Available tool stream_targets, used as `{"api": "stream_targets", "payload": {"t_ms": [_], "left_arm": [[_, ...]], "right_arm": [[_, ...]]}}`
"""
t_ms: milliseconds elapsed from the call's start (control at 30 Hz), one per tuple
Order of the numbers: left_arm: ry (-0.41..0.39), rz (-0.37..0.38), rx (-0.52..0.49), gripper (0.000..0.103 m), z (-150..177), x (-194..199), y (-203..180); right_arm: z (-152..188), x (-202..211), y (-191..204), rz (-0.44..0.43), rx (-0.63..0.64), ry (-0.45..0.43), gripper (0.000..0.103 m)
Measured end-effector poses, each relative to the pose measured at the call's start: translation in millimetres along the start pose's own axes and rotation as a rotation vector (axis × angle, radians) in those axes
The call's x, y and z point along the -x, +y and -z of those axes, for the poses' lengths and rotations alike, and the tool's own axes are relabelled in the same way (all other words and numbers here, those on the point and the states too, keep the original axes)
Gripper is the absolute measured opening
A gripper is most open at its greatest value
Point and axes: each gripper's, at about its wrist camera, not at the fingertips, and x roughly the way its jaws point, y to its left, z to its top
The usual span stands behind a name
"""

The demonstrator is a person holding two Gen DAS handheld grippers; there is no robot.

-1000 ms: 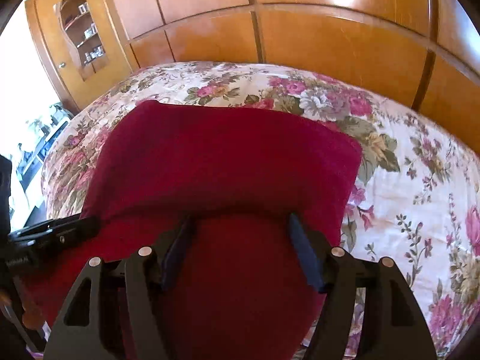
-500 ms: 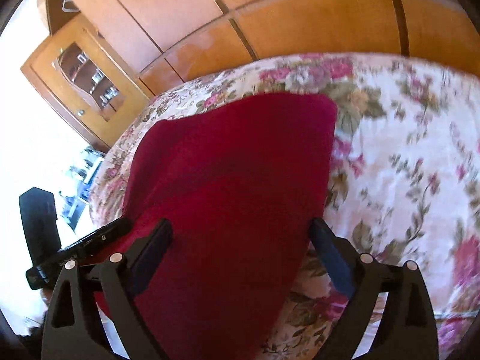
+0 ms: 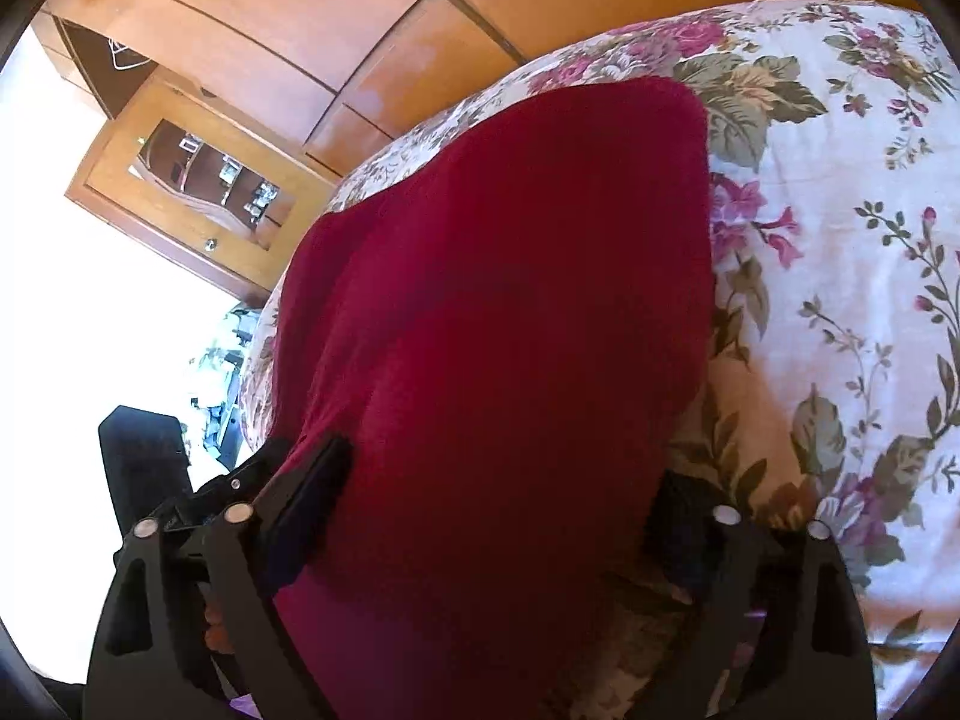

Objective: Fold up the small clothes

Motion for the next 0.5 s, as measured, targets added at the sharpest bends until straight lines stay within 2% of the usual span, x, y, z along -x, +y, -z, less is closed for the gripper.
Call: {"api": "stream_targets", "payload": {"t_ms": [33, 67, 167, 300, 500], "left_arm": [[-0.002, 0.034, 0.019, 0.04, 1.2, -0.1, 2.3], [-0.006, 0.048, 0.018, 0.038, 2.3, 1.0, 1.2], [-0.024, 0.062, -0.011, 0.033, 6.8, 9.2, -8.7], [-0.073, 0.094, -0.046, 0.032, 12.2, 41.0, -24.8], [-0.242, 0.078, -0.063, 0.032, 8.4, 123.4, -32.2]], "right_arm": [[-0.2, 1.0, 2.0, 0.001, 0.003, -0.001, 0.069], [0.6, 1.9, 4.6, 0.002, 0.008, -0.005, 0.059], [0.4, 15.5, 22.6, -0.006, 0.051, -0.027, 0.045], [-6.3, 26.8, 61.5, -0.064, 0.154, -0.043, 0.041], [-33.5, 19.2, 148.6, -0.222, 0.34, -0.027, 0.041]]}}
